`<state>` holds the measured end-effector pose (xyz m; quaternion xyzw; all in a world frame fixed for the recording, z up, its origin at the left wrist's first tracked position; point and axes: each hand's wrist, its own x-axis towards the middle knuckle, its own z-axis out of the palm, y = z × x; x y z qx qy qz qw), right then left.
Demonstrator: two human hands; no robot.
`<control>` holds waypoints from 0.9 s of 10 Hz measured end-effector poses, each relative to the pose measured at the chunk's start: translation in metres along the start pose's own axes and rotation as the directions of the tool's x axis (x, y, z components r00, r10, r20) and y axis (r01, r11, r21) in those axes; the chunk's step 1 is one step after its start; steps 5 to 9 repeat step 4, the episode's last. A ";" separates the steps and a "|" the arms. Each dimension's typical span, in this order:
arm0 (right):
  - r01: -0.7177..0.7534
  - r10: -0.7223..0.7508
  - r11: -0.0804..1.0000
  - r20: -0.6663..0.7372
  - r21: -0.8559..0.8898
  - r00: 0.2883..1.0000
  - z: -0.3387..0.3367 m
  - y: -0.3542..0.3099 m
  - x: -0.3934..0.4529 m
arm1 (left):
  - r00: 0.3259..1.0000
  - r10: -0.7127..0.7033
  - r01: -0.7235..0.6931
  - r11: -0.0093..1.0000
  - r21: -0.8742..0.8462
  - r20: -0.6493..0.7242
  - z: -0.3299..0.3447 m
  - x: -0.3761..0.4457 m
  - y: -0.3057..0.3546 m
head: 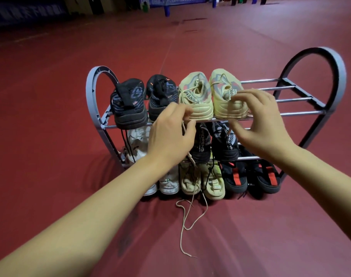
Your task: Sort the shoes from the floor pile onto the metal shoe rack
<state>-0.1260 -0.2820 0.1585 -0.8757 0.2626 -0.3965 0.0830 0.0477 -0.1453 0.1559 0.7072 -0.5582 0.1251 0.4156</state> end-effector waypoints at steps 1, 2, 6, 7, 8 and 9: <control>-0.032 0.043 0.997 -0.155 0.075 0.987 -0.002 -0.010 -0.008 | 0.995 -0.093 0.096 0.982 -0.161 0.024 -0.001 -0.003 0.002; -0.141 0.182 0.963 -0.166 0.231 0.969 -0.013 -0.022 -0.001 | 0.990 -0.108 0.128 0.955 -0.267 0.090 -0.009 0.003 0.010; -0.335 0.405 0.756 0.000 0.563 0.914 -0.096 -0.055 0.059 | 0.916 -0.315 0.399 0.682 -0.613 0.246 -0.074 0.065 0.043; -0.335 0.405 0.756 0.000 0.563 0.914 -0.096 -0.055 0.059 | 0.916 -0.315 0.399 0.682 -0.613 0.246 -0.074 0.065 0.043; -0.335 0.405 0.756 0.000 0.563 0.914 -0.096 -0.055 0.059 | 0.916 -0.315 0.399 0.682 -0.613 0.246 -0.074 0.065 0.043; -0.335 0.405 0.756 0.000 0.563 0.914 -0.096 -0.055 0.059 | 0.916 -0.315 0.399 0.682 -0.613 0.246 -0.074 0.065 0.043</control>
